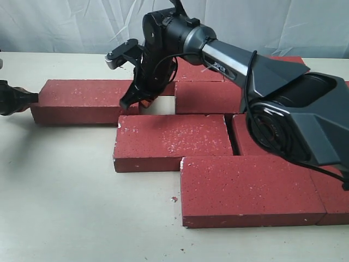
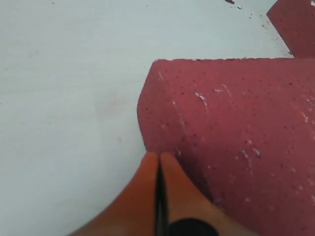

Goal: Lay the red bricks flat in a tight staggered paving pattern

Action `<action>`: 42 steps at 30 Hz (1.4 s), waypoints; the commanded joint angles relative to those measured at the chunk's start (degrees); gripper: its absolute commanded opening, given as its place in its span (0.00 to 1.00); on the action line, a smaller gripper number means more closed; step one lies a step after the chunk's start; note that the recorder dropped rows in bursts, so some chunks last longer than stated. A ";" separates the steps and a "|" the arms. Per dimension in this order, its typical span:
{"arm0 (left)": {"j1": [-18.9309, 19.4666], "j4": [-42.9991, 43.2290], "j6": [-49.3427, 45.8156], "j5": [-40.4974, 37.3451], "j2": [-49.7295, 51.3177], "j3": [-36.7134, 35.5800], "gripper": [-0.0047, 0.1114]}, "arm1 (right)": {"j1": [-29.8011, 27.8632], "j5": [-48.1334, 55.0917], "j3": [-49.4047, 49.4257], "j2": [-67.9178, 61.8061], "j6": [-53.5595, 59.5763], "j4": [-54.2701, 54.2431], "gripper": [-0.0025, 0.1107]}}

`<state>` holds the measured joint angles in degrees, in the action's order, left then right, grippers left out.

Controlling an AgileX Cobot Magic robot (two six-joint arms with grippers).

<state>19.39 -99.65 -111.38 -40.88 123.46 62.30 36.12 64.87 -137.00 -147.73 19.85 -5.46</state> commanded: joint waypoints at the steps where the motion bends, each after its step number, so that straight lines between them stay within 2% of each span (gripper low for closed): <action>1: -0.63 0.87 -0.08 -2.51 -0.77 -0.03 0.04 | -0.15 2.25 0.10 2.43 -0.35 3.08 0.01; 12: -0.63 1.18 -0.08 -2.40 -0.77 -0.03 0.04 | -0.15 3.01 0.22 0.78 -2.16 9.26 0.01; 21: -0.63 2.44 0.52 0.26 -0.77 -0.03 0.04 | -0.15 5.09 0.22 7.43 -5.57 14.64 0.01; 24: -0.63 2.88 2.21 2.00 -0.77 -0.03 0.04 | -0.15 5.09 3.42 10.54 -6.72 13.79 0.01; 29: -0.63 3.77 6.77 2.13 -0.77 -0.03 0.04 | -0.15 5.09 25.83 24.95 -6.57 14.66 0.01; 33: -1.52 6.89 11.84 5.18 -2.49 -0.03 0.04 | -0.15 -19.69 51.16 41.17 -7.92 13.28 0.01; 35: -2.79 9.80 16.60 11.84 -4.71 -0.03 0.04 | -0.15 -32.20 64.22 49.38 -7.92 14.22 0.01; 37: -3.85 12.32 19.77 13.96 -5.89 -0.03 0.04 | -0.15 -39.47 70.91 53.70 -7.92 16.48 0.01; 39: -4.83 13.41 21.09 16.01 -6.12 -0.03 0.04 | -0.15 -40.84 73.58 55.48 -7.92 18.77 0.01; 40: -6.80 13.79 21.79 21.38 -6.12 -0.03 0.04 | -0.27 -42.74 74.63 56.40 -8.29 24.16 0.01; 42: -9.39 14.39 22.47 24.77 -6.02 -0.03 0.04 | -1.01 -43.88 74.63 56.51 -8.57 24.64 0.01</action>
<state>12.68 -86.22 -90.14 -20.25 117.86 62.30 35.89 23.48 -62.73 -91.96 11.77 16.99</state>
